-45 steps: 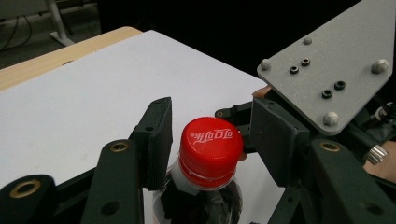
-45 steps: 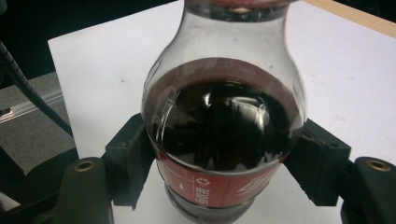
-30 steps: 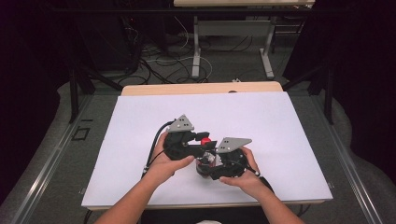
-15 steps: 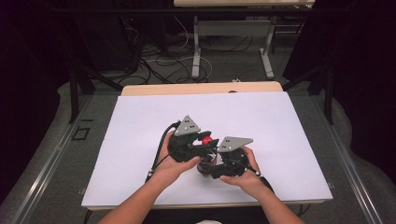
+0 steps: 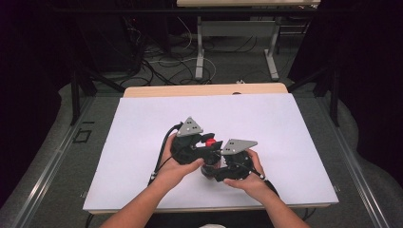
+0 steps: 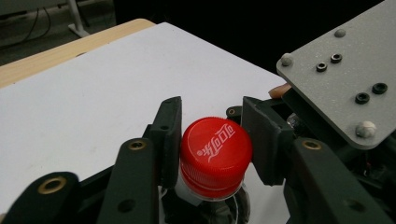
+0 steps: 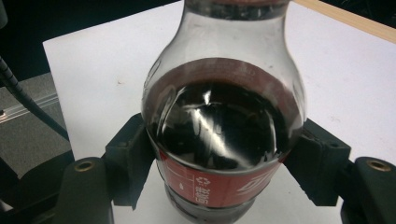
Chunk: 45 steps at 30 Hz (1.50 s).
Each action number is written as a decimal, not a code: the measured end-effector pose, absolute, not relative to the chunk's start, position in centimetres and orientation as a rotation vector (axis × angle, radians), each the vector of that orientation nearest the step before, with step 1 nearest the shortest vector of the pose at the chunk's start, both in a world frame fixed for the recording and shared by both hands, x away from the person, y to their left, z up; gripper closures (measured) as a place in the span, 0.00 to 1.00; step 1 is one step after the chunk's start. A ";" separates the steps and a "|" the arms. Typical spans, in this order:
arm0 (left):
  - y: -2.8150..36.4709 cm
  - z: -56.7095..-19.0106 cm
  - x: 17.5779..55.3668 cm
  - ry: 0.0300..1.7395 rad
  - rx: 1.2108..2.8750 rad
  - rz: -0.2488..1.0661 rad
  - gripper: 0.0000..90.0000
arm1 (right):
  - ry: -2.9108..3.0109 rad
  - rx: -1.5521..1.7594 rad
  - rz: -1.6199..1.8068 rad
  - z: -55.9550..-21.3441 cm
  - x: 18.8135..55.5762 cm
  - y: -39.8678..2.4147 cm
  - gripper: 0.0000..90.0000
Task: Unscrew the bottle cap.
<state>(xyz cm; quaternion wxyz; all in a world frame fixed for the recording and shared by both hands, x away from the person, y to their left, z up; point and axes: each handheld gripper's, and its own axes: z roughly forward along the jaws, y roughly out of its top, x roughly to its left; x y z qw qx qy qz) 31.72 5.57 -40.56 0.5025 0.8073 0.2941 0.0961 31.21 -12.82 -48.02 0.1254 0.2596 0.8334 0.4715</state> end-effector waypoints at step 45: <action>6.5 -40.2 31.8 0.723 1.943 0.192 0.56 | 2.408 0.793 1.379 -48.0 31.3 -13.0 0.33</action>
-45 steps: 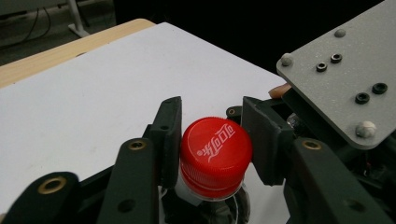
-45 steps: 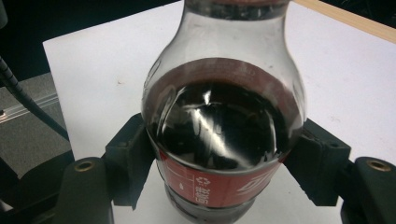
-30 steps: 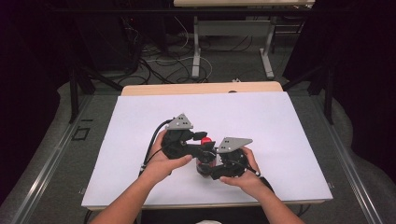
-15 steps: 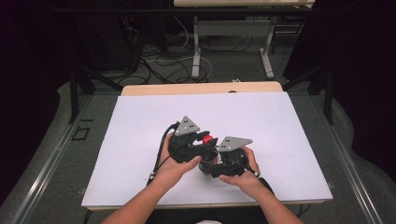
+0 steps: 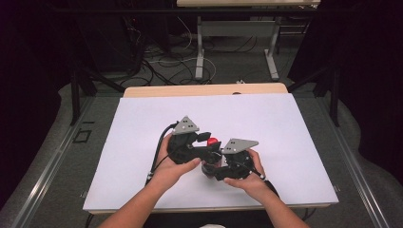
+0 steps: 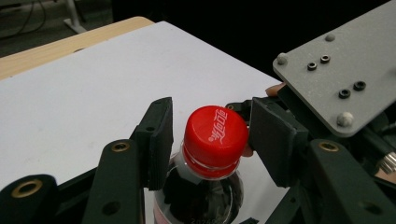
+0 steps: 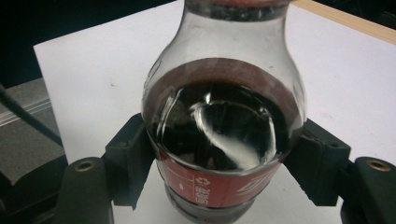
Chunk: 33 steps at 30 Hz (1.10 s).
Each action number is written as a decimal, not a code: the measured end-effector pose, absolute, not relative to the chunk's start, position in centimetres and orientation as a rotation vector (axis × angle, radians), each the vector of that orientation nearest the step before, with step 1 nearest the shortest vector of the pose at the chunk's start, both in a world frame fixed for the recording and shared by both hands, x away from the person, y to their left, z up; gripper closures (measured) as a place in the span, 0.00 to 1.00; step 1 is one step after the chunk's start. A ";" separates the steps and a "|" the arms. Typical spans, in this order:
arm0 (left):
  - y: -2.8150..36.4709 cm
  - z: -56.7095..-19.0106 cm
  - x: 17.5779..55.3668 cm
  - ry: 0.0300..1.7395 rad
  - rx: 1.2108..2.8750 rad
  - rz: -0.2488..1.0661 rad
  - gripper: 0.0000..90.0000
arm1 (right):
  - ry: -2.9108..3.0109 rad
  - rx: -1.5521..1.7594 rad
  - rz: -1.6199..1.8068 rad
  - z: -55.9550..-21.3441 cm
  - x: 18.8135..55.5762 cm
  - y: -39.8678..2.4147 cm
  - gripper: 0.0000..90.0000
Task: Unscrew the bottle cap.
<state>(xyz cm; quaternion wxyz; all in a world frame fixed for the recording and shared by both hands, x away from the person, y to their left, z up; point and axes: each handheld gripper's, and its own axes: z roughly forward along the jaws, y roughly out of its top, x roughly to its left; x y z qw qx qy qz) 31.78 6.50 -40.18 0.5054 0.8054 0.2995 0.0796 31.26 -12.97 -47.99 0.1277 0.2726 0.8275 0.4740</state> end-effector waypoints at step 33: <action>4.3 -40.1 31.2 0.801 1.945 0.315 0.68 | 2.337 0.820 1.322 -48.0 31.0 -12.7 0.33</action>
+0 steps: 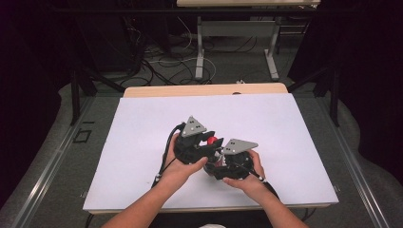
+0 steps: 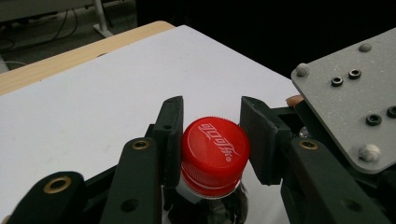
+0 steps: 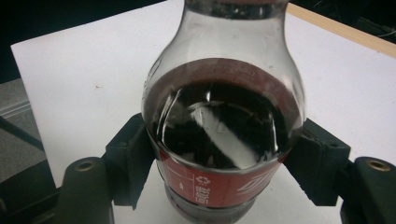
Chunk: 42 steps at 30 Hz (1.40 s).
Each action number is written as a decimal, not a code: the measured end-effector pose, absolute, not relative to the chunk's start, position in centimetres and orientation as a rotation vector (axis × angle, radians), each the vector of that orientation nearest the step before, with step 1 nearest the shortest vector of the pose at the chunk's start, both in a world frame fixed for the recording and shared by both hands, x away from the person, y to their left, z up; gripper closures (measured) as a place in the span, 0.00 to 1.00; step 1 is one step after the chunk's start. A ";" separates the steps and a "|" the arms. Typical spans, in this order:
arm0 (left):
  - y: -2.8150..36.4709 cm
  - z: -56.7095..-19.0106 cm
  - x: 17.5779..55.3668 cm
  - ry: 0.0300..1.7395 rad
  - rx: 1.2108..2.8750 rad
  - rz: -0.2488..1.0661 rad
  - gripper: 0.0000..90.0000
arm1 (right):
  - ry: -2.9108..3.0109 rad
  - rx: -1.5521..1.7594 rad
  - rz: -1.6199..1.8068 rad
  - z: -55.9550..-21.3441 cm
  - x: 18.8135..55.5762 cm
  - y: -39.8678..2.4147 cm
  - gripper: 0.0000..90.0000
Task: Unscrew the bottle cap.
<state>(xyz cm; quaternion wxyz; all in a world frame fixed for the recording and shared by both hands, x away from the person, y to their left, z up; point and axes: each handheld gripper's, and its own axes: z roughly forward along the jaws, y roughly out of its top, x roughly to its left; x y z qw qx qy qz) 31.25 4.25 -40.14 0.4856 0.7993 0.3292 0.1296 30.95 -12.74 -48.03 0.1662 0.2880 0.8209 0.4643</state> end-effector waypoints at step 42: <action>4.7 -39.0 31.4 0.717 1.950 0.287 0.68 | 2.415 0.798 1.328 -48.3 31.0 -12.6 0.33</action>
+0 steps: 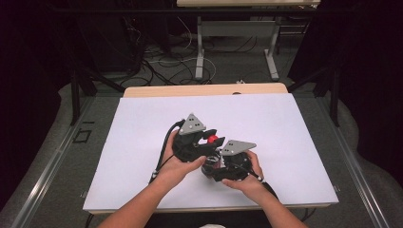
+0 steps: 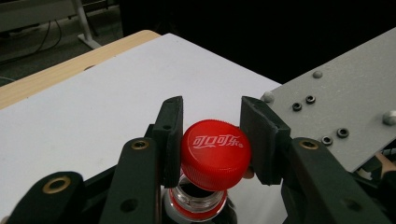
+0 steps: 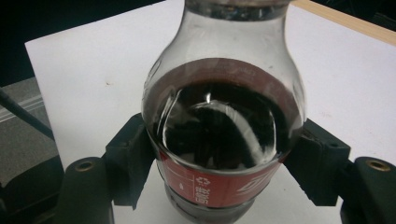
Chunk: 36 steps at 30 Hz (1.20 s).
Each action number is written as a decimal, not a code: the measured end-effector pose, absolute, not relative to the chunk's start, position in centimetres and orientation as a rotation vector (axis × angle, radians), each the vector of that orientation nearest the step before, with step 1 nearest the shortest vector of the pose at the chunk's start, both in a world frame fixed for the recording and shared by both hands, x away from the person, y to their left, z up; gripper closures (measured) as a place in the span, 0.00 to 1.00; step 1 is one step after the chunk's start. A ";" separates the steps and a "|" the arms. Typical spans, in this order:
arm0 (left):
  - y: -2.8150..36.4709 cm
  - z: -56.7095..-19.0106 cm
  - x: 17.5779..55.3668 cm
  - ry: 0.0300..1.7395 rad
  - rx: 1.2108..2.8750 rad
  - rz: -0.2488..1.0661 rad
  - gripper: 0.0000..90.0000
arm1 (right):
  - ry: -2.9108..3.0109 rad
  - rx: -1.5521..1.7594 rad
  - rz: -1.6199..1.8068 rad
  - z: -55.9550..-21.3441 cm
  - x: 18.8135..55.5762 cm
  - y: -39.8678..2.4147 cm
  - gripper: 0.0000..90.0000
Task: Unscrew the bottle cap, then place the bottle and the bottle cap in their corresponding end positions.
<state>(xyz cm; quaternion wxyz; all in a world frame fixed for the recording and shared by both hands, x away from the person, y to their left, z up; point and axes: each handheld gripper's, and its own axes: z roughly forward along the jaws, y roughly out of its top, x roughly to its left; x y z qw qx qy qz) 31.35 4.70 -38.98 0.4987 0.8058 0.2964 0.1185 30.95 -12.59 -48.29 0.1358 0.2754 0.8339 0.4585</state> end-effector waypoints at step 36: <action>16.5 -44.1 34.0 1.064 1.812 0.331 0.68 | 2.171 1.012 1.270 -48.4 40.3 -12.8 0.33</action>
